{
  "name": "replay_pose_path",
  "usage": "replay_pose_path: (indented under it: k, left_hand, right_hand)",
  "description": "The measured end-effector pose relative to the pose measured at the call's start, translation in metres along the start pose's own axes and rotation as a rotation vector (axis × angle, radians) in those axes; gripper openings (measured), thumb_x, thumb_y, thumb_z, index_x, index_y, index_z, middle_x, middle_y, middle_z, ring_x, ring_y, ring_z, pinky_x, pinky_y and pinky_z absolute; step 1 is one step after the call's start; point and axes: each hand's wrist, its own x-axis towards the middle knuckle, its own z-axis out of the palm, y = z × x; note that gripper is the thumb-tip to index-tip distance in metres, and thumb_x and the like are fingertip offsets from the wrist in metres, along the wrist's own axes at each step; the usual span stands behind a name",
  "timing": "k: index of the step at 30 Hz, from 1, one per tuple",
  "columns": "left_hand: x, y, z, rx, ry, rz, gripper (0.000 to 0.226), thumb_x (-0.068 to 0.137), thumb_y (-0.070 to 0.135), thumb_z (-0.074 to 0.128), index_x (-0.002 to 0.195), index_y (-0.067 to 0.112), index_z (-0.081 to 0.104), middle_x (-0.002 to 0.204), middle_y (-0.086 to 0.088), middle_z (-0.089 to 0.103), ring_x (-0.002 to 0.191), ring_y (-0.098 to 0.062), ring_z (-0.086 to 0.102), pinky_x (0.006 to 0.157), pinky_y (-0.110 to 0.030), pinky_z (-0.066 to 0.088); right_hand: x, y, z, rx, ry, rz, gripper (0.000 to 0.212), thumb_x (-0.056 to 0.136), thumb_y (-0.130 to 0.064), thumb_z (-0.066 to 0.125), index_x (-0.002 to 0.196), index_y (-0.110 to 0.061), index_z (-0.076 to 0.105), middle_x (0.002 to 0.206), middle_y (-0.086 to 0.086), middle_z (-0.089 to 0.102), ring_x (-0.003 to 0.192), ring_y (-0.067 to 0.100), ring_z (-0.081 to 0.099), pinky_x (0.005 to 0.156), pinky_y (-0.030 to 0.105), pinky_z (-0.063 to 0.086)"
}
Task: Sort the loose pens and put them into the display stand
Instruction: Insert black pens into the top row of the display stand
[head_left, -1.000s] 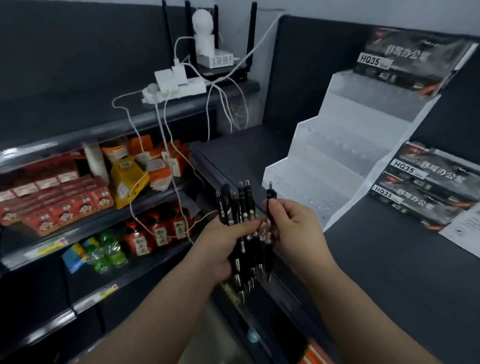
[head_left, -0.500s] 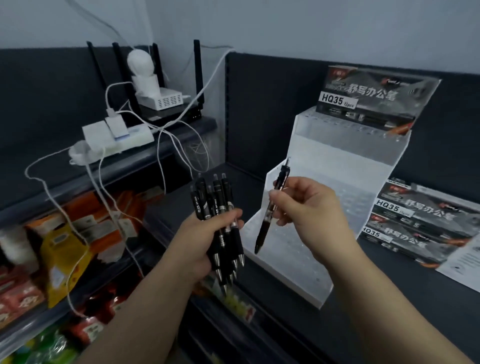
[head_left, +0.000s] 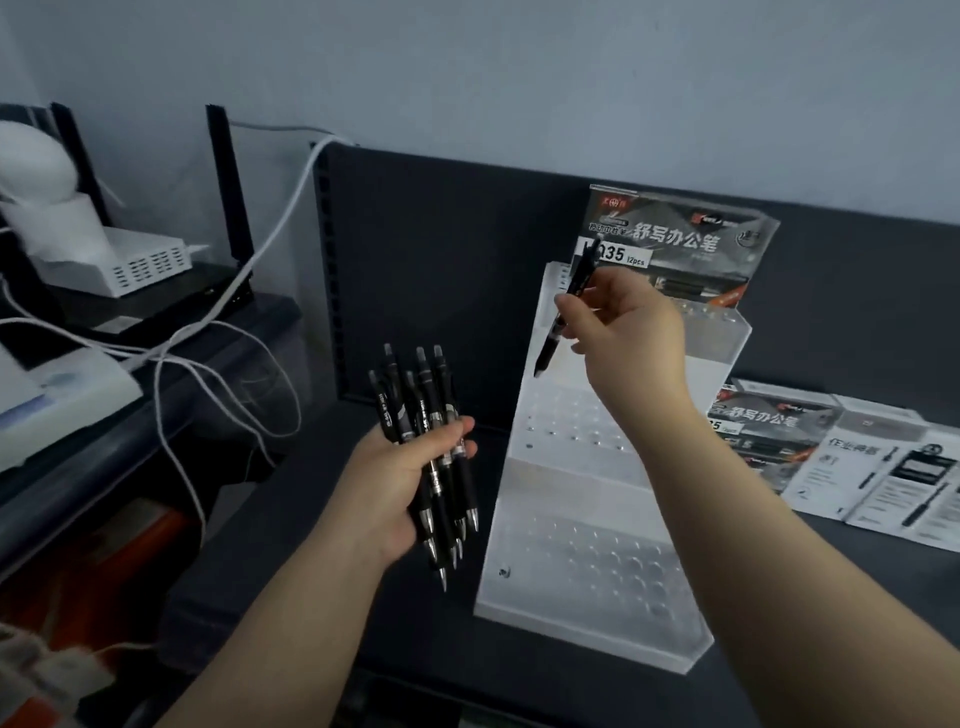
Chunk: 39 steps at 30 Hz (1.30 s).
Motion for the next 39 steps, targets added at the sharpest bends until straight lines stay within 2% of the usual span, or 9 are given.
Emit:
replay_pose_path:
  k: [5, 11, 14, 18, 23, 29, 32, 35, 39]
  left_hand:
    - [0.01, 0.005, -0.011, 0.028, -0.066, -0.024, 0.019, 0.078, 0.01, 0.068, 0.095, 0.017, 0.068, 0.091, 0.003, 0.075, 0.085, -0.013, 0.07, 0.066, -0.032, 0.05]
    - [0.014, 0.005, -0.019, 0.077, -0.107, -0.055, 0.017, 0.077, 0.012, 0.069, 0.092, 0.018, 0.069, 0.094, 0.002, 0.075, 0.089, -0.015, 0.069, 0.068, -0.035, 0.05]
    - [0.017, 0.005, -0.02, 0.072, -0.103, -0.058, 0.019, 0.078, 0.01, 0.068, 0.096, 0.017, 0.068, 0.094, 0.002, 0.075, 0.09, -0.017, 0.069, 0.07, -0.036, 0.05]
    - [0.019, 0.003, -0.017, 0.091, -0.134, -0.068, 0.023, 0.073, 0.012, 0.07, 0.096, 0.016, 0.069, 0.095, 0.001, 0.075, 0.09, -0.017, 0.069, 0.07, -0.036, 0.05]
    - [0.021, 0.003, -0.011, 0.089, -0.154, -0.089, 0.021, 0.076, 0.012, 0.068, 0.096, 0.016, 0.069, 0.095, 0.001, 0.075, 0.091, -0.018, 0.068, 0.069, -0.036, 0.049]
    - [0.024, 0.006, -0.008, 0.087, -0.169, -0.1, 0.023, 0.077, 0.01, 0.067, 0.099, 0.012, 0.069, 0.095, 0.0, 0.075, 0.084, -0.014, 0.069, 0.068, -0.034, 0.051]
    - [0.025, 0.007, -0.008, 0.058, -0.187, -0.107, 0.022, 0.078, 0.009, 0.067, 0.1, 0.012, 0.068, 0.095, -0.001, 0.075, 0.079, -0.013, 0.071, 0.066, -0.032, 0.052]
    - [0.026, 0.009, -0.008, 0.023, -0.215, -0.105, 0.023, 0.076, 0.008, 0.067, 0.098, 0.012, 0.068, 0.093, -0.002, 0.075, 0.075, -0.012, 0.072, 0.062, -0.031, 0.053]
    - [0.025, 0.009, -0.005, 0.015, -0.294, -0.072, 0.023, 0.065, 0.009, 0.068, 0.086, 0.015, 0.075, 0.085, -0.007, 0.074, 0.075, -0.019, 0.07, 0.067, -0.034, 0.053]
  right_hand:
    - [0.0, 0.012, 0.013, -0.155, 0.024, 0.052, 0.01, 0.087, -0.023, 0.063, 0.092, -0.029, 0.057, 0.081, -0.008, 0.067, 0.076, 0.018, 0.068, 0.074, 0.044, 0.056]
    - [-0.005, 0.022, 0.028, -0.326, -0.024, 0.115, 0.022, 0.088, -0.025, 0.062, 0.106, -0.013, 0.062, 0.084, -0.002, 0.067, 0.081, 0.019, 0.065, 0.065, 0.027, 0.048]
    - [-0.006, 0.023, 0.03, -0.391, -0.008, 0.112, 0.022, 0.089, -0.026, 0.062, 0.105, -0.011, 0.061, 0.091, 0.002, 0.069, 0.084, 0.019, 0.062, 0.07, 0.028, 0.047]
    - [-0.008, 0.022, 0.03, -0.433, 0.009, 0.11, 0.022, 0.09, -0.026, 0.059, 0.103, -0.009, 0.06, 0.082, -0.002, 0.061, 0.08, 0.018, 0.058, 0.068, 0.027, 0.045]
    - [-0.005, 0.02, 0.031, -0.529, -0.032, 0.108, 0.021, 0.091, -0.028, 0.056, 0.098, -0.008, 0.06, 0.088, 0.006, 0.067, 0.084, 0.024, 0.061, 0.071, 0.033, 0.049]
    - [-0.002, 0.02, 0.03, -0.577, -0.064, 0.102, 0.023, 0.091, -0.03, 0.057, 0.1, -0.009, 0.06, 0.09, 0.006, 0.067, 0.085, 0.024, 0.061, 0.068, 0.029, 0.046]
    - [-0.008, 0.017, 0.027, -0.529, -0.019, 0.106, 0.03, 0.087, -0.035, 0.063, 0.104, -0.013, 0.052, 0.089, -0.001, 0.058, 0.082, 0.019, 0.055, 0.065, 0.027, 0.039]
    - [-0.026, 0.007, 0.027, -0.354, 0.049, 0.089, 0.025, 0.083, -0.037, 0.066, 0.093, -0.02, 0.05, 0.076, -0.008, 0.053, 0.069, 0.011, 0.051, 0.056, 0.018, 0.034]
    - [-0.05, -0.005, 0.038, -0.106, -0.259, 0.216, 0.018, 0.079, -0.033, 0.072, 0.082, -0.017, 0.065, 0.064, -0.007, 0.062, 0.053, 0.003, 0.056, 0.054, 0.016, 0.044]
